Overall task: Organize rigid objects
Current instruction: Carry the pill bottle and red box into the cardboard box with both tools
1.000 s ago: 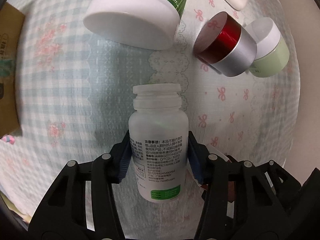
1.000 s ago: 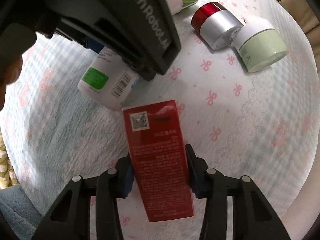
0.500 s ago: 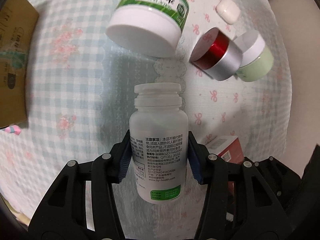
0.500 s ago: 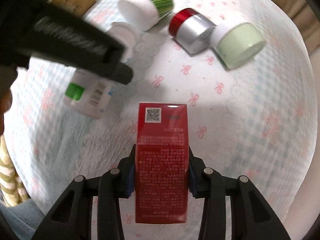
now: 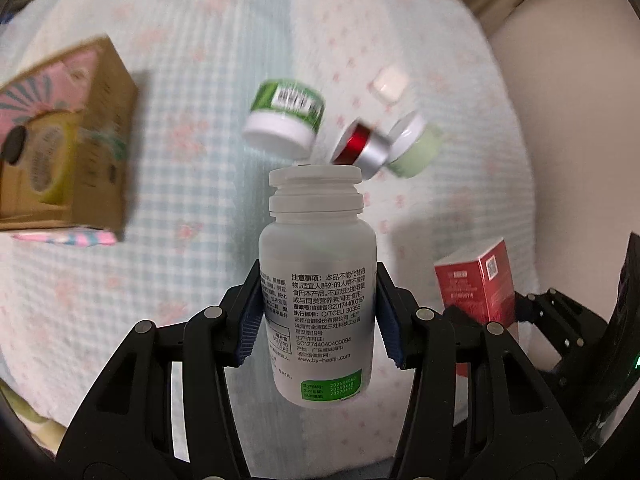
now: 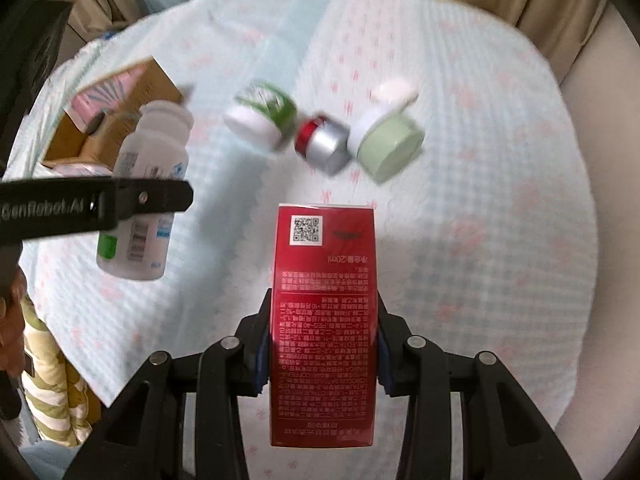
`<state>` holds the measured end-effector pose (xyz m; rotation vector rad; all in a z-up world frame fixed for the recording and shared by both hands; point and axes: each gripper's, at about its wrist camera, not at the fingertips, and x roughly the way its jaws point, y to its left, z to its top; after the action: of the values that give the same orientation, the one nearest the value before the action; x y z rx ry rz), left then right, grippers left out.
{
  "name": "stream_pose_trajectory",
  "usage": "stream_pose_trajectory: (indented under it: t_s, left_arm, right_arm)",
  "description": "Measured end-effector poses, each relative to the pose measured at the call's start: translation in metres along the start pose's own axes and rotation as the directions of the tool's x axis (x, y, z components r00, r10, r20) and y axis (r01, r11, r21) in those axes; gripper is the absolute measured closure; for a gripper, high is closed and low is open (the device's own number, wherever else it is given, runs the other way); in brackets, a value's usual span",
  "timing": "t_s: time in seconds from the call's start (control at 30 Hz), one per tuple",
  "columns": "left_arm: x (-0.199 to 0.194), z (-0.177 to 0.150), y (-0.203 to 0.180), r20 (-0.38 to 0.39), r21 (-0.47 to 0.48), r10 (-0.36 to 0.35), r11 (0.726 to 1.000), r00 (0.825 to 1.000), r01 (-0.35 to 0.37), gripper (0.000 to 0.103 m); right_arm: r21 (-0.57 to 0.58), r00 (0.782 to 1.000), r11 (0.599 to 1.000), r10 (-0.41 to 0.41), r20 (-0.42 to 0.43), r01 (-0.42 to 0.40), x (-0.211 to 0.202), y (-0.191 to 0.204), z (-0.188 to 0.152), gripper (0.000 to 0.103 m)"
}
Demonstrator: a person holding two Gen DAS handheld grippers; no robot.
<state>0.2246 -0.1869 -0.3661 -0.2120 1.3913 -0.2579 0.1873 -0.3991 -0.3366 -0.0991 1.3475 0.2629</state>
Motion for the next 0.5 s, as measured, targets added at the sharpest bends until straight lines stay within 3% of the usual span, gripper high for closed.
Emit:
stream_pose_trajectory:
  t_s: [0.2,0.5]
  left_arm:
    - [-0.077,-0.006,-0.018,0.105,0.042,0.006,0.999,0.994,-0.01,0.056]
    - [-0.171,-0.004,0.025,0.226,0.048,0.015,0.998,0.974,-0.026,0.056]
  right_arm:
    - [-0.005,0.994,0.999,0.04,0.105,-0.04,-0.067,0.027,0.015,0.065]
    - [-0.046,0.974,0.997,0.067,0.216,-0.058,-0.137,0.09,0.056,0.065]
